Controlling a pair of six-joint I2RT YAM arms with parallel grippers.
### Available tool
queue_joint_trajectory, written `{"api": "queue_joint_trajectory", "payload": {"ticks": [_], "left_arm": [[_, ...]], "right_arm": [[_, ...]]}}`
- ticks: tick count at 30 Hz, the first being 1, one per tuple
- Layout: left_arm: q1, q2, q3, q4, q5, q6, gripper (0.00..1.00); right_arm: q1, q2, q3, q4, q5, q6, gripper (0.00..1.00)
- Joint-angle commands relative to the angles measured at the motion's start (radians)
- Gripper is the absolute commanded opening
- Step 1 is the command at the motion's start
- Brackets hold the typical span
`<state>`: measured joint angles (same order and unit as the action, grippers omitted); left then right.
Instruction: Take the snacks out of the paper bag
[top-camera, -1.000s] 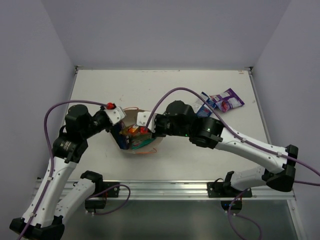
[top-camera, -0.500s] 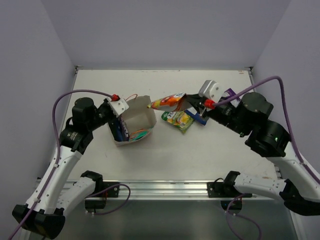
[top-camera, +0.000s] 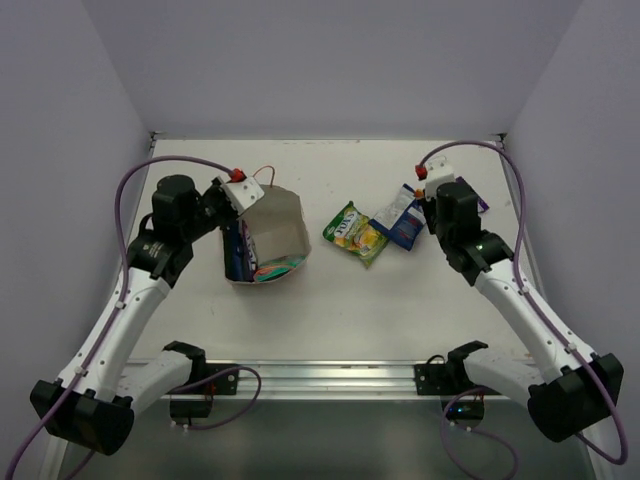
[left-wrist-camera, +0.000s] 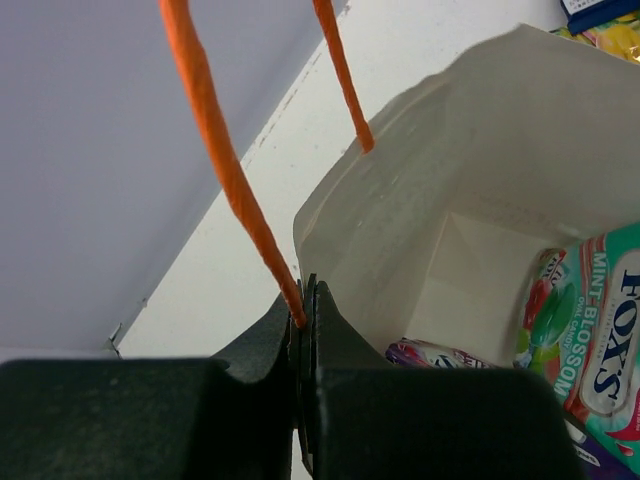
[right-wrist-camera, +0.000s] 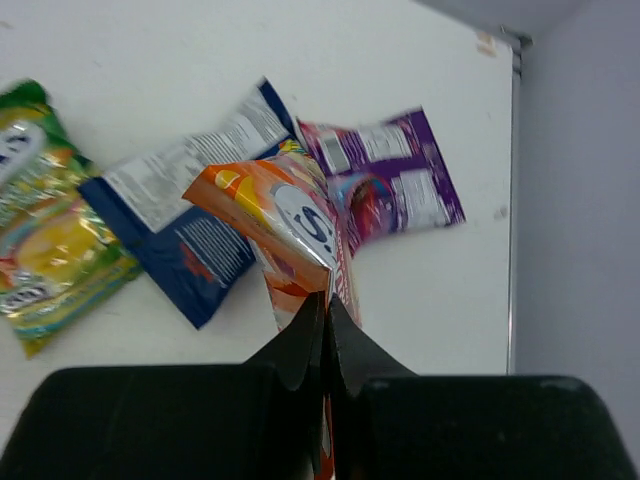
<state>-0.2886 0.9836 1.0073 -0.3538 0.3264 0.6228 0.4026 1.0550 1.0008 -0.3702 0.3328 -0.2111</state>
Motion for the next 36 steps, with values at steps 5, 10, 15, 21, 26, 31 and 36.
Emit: {"api": "queue_joint_trajectory", "payload": {"ticks": [5, 10, 15, 21, 26, 31, 36], "left_arm": [[-0.003, -0.045, 0.057, 0.069, -0.009, 0.034, 0.0], [-0.003, -0.115, -0.013, 0.055, 0.002, 0.009, 0.0], [-0.003, -0.181, -0.065, 0.024, 0.008, -0.023, 0.0], [-0.003, -0.224, -0.076, -0.005, 0.01, -0.044, 0.0], [-0.003, -0.243, -0.101, -0.025, 0.02, -0.06, 0.0], [-0.003, -0.257, -0.119, -0.031, 0.025, -0.071, 0.0], [-0.003, -0.253, -0.13, -0.047, 0.04, -0.081, 0.0]], "right_arm": [[-0.024, 0.011, -0.177, 0.068, 0.27, 0.276, 0.0], [0.077, 0.071, -0.238, -0.053, 0.154, 0.45, 0.41], [0.263, -0.007, -0.15, -0.105, 0.045, 0.506, 0.72], [0.511, -0.027, 0.108, -0.087, -0.027, 0.542, 0.71], [0.669, 0.026, 0.176, 0.1, -0.049, 0.533, 0.68], [0.768, 0.149, 0.206, 0.259, -0.103, 0.523, 0.62], [0.8, 0.252, 0.167, 0.426, -0.097, 0.516, 0.55]]}}
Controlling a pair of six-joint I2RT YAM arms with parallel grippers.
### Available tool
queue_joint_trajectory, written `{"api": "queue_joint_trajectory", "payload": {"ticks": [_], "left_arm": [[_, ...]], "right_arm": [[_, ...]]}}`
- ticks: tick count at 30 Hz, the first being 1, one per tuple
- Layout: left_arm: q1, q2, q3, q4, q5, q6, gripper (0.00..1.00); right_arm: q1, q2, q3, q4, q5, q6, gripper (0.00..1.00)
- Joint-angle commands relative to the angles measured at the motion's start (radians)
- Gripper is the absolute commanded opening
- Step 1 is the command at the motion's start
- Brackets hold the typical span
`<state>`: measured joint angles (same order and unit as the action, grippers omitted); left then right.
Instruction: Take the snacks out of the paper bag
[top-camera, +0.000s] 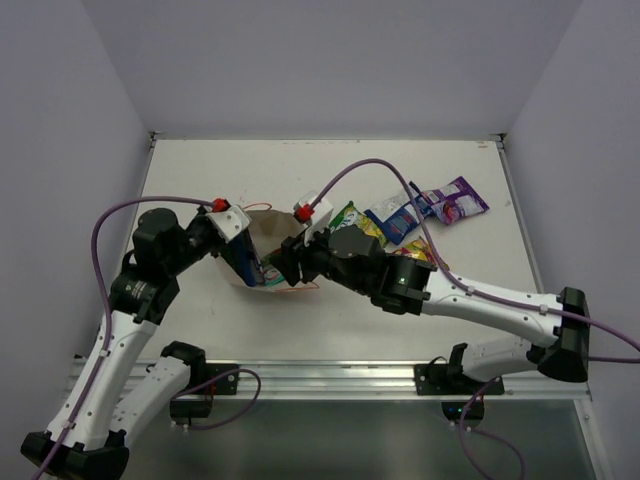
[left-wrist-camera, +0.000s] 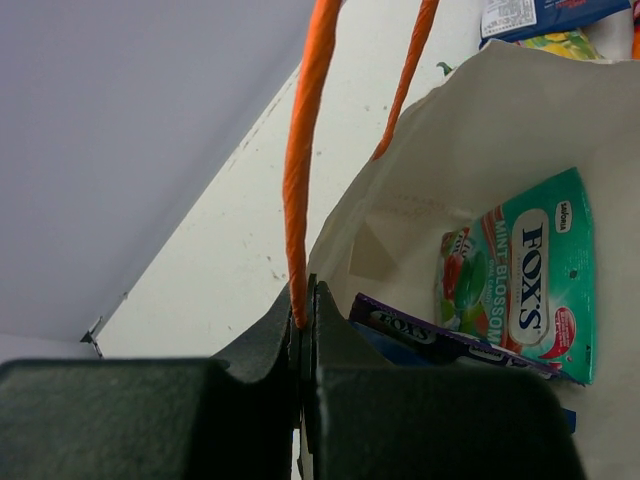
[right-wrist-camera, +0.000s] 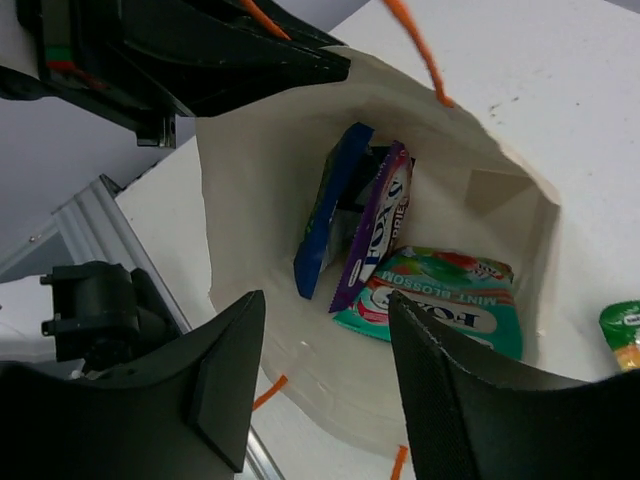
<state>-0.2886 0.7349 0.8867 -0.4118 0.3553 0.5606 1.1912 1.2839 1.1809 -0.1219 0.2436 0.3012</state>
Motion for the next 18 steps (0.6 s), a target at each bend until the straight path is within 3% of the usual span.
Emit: {"api": "queue_joint_trajectory", "payload": {"ticks": [1, 7, 18], "left_arm": [[-0.003, -0.005, -0.009, 0.013, 0.011, -0.022, 0.0], [-0.003, 0.008, 0.009, 0.007, 0.05, -0.051, 0.0], [-0.006, 0.004, 0.021, -0.007, 0.076, -0.07, 0.0]], "right_arm": [[0.013, 0.049, -0.026, 0.204, -0.003, 0.003, 0.54], [0.011, 0.168, -0.07, 0.367, -0.01, -0.037, 0.5], [-0.045, 0.354, -0.043, 0.407, -0.003, 0.048, 0.48]]}}
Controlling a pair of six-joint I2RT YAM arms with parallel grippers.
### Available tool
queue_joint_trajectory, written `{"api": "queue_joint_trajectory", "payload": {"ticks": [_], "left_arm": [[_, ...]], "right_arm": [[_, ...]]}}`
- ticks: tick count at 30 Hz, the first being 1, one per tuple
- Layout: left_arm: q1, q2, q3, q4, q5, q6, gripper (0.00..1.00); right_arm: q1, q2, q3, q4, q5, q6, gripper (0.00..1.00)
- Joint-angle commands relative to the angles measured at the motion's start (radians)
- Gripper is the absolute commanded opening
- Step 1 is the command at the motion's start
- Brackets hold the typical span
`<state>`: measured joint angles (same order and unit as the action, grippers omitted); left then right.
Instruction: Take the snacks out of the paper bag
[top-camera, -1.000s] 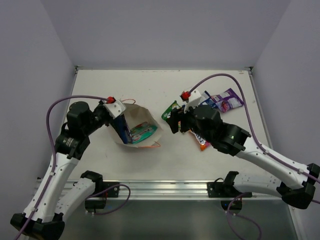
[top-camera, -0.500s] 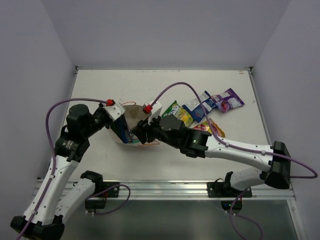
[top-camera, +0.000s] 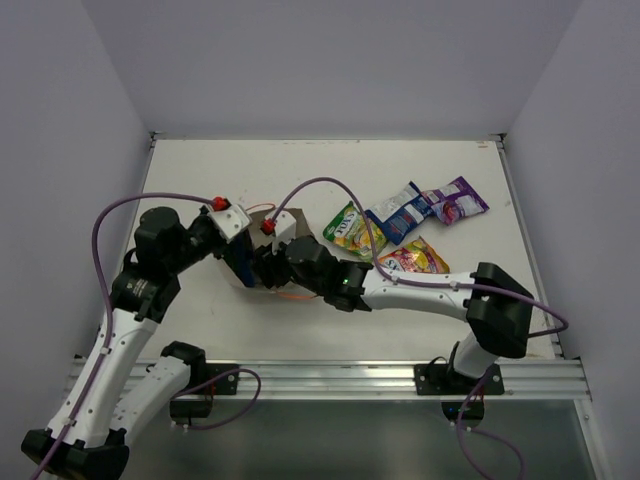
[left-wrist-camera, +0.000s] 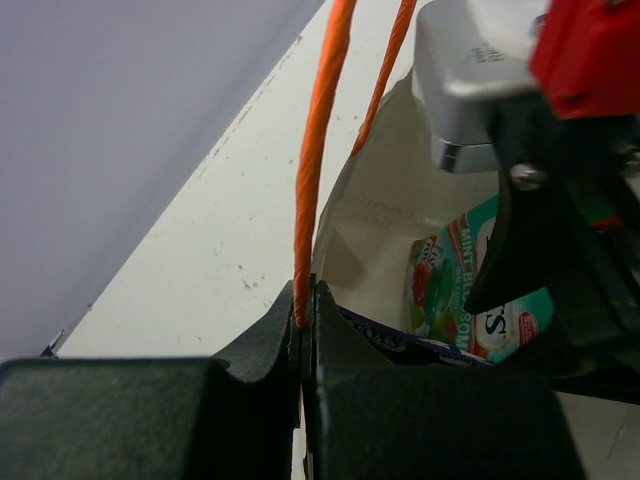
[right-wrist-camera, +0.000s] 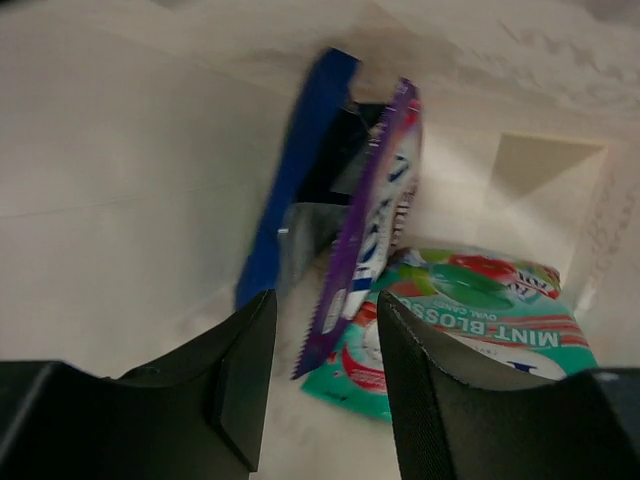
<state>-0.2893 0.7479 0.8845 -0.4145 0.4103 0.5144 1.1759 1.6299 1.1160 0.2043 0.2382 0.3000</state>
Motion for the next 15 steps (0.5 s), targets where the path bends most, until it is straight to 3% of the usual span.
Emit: {"api": "queue_joint_trajectory", "payload": {"ticks": [1, 15], "left_arm": [[-0.005, -0.01, 0.025, -0.004, 0.022, -0.022, 0.0], [-0.005, 0.019, 0.08, -0.004, 0.053, -0.085, 0.0]], "right_arm": [[-0.035, 0.015, 0.021, 0.087, 0.003, 0.06, 0.47], [-0.047, 0.113, 0.007, 0.245, -0.088, 0.025, 0.44]]}}
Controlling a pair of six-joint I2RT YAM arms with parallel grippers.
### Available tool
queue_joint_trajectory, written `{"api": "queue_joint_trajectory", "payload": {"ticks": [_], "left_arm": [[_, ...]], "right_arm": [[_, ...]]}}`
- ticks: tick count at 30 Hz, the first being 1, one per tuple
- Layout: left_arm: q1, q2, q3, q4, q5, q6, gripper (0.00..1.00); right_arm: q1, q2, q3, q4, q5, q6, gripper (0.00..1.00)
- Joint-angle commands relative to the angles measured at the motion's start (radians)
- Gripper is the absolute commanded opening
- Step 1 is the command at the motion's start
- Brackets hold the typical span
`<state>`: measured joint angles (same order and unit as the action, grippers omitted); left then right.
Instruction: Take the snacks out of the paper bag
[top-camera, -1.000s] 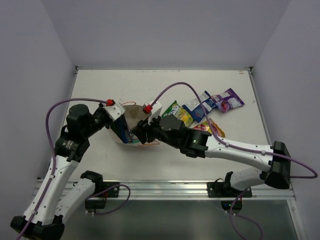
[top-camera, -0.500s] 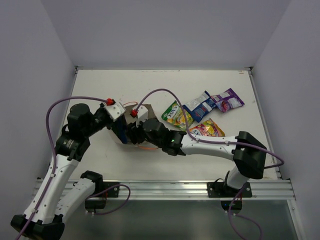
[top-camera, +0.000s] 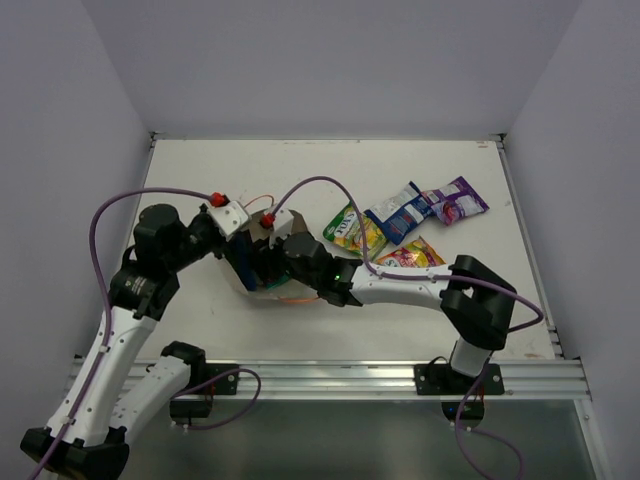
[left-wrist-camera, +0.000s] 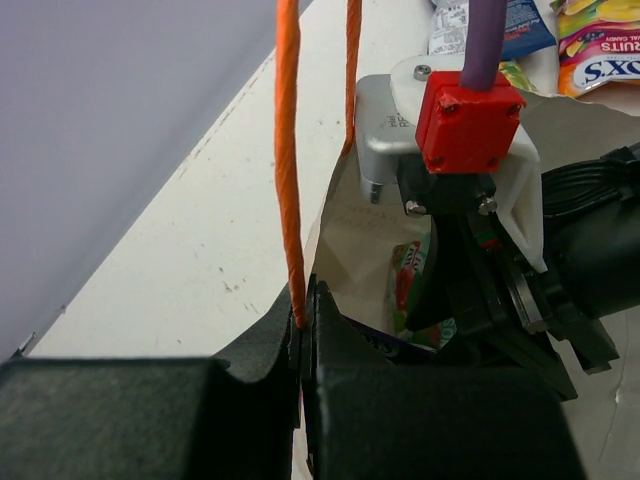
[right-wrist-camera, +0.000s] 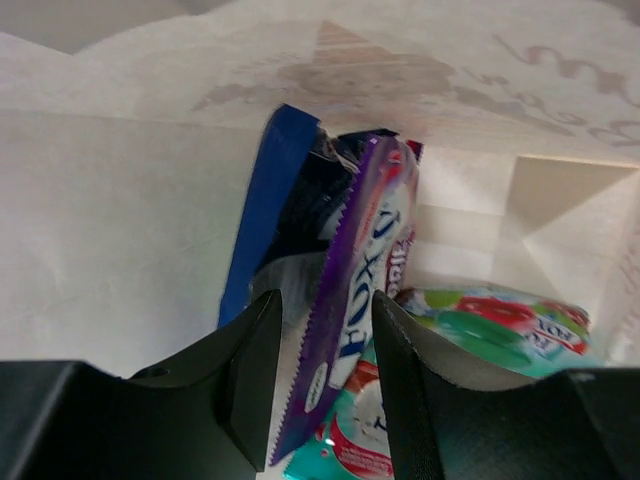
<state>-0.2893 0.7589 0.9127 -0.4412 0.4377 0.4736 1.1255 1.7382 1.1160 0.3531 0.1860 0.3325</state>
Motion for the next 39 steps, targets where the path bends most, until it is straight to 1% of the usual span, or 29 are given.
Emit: {"api": "queue_joint_trajectory", "payload": {"ticks": [1, 6, 9, 12, 13, 15, 16, 17, 18, 21, 22, 25, 26, 28, 29, 31, 33, 34, 35, 36, 37, 39], "left_arm": [[-0.005, 0.011, 0.055, 0.021, 0.026, -0.05, 0.0], [-0.005, 0.034, 0.064, 0.024, 0.038, -0.075, 0.0], [-0.007, 0.033, 0.066, 0.027, 0.039, -0.076, 0.0], [-0.007, 0.026, 0.069, 0.027, 0.033, -0.075, 0.0], [-0.007, 0.026, 0.068, 0.027, 0.032, -0.073, 0.0], [-0.007, 0.022, 0.066, 0.025, 0.022, -0.072, 0.0], [-0.007, 0.022, 0.063, 0.027, 0.019, -0.067, 0.0], [-0.007, 0.019, 0.063, 0.027, 0.009, -0.064, 0.0], [-0.007, 0.019, 0.06, 0.025, 0.0, -0.059, 0.0], [-0.007, 0.013, 0.058, 0.027, -0.033, -0.047, 0.0], [-0.007, 0.011, 0.058, 0.027, -0.042, -0.043, 0.0], [-0.007, 0.011, 0.057, 0.03, -0.085, -0.038, 0.0], [-0.007, 0.011, 0.054, 0.036, -0.111, -0.036, 0.0], [-0.007, 0.013, 0.048, 0.045, -0.134, -0.027, 0.0], [-0.005, 0.013, 0.046, 0.05, -0.154, -0.027, 0.0], [-0.007, 0.013, 0.038, 0.067, -0.172, -0.023, 0.0], [-0.007, 0.014, 0.032, 0.085, -0.186, -0.02, 0.0], [-0.007, 0.019, 0.032, 0.09, -0.194, -0.018, 0.0], [-0.005, 0.022, 0.032, 0.094, -0.198, -0.018, 0.0], [-0.005, 0.025, 0.032, 0.104, -0.205, -0.018, 0.0], [-0.005, 0.036, 0.032, 0.107, -0.214, -0.02, 0.0], [-0.007, 0.045, 0.029, 0.116, -0.217, -0.021, 0.0]], "right_arm": [[0.002, 0.009, 0.005, 0.098, -0.036, -0.004, 0.44], [0.003, 0.052, 0.011, 0.093, -0.013, -0.007, 0.44], [0.002, 0.084, 0.022, 0.093, -0.006, -0.015, 0.42], [0.002, 0.101, 0.03, 0.092, 0.0, -0.024, 0.35], [0.002, 0.101, 0.031, 0.093, 0.003, -0.029, 0.26], [0.002, 0.072, 0.016, 0.104, 0.007, -0.047, 0.13], [0.002, 0.055, 0.004, 0.112, 0.006, -0.055, 0.03], [0.002, 0.032, -0.013, 0.112, 0.006, -0.064, 0.0], [0.002, -0.023, -0.021, 0.103, 0.006, -0.084, 0.0], [0.002, -0.123, -0.059, 0.083, -0.026, -0.13, 0.0], [0.002, -0.19, -0.064, 0.07, -0.04, -0.139, 0.0], [0.002, -0.29, -0.056, -0.026, -0.112, -0.188, 0.0], [0.002, -0.349, -0.033, -0.064, -0.135, -0.199, 0.0], [0.002, -0.411, -0.012, -0.155, -0.19, -0.227, 0.0], [0.002, -0.467, 0.017, -0.224, -0.221, -0.237, 0.0], [0.0, -0.515, 0.05, -0.297, -0.256, -0.274, 0.0], [-0.003, -0.577, 0.105, -0.419, -0.246, -0.299, 0.0], [-0.021, -0.594, 0.152, -0.462, -0.24, -0.297, 0.0], [-0.038, -0.611, 0.178, -0.539, -0.243, -0.282, 0.0], [-0.059, -0.646, 0.2, -0.571, -0.25, -0.276, 0.0], [-0.113, -0.666, 0.231, -0.592, -0.258, -0.267, 0.0], [-0.174, -0.716, 0.254, -0.628, -0.266, -0.256, 0.0]]}}
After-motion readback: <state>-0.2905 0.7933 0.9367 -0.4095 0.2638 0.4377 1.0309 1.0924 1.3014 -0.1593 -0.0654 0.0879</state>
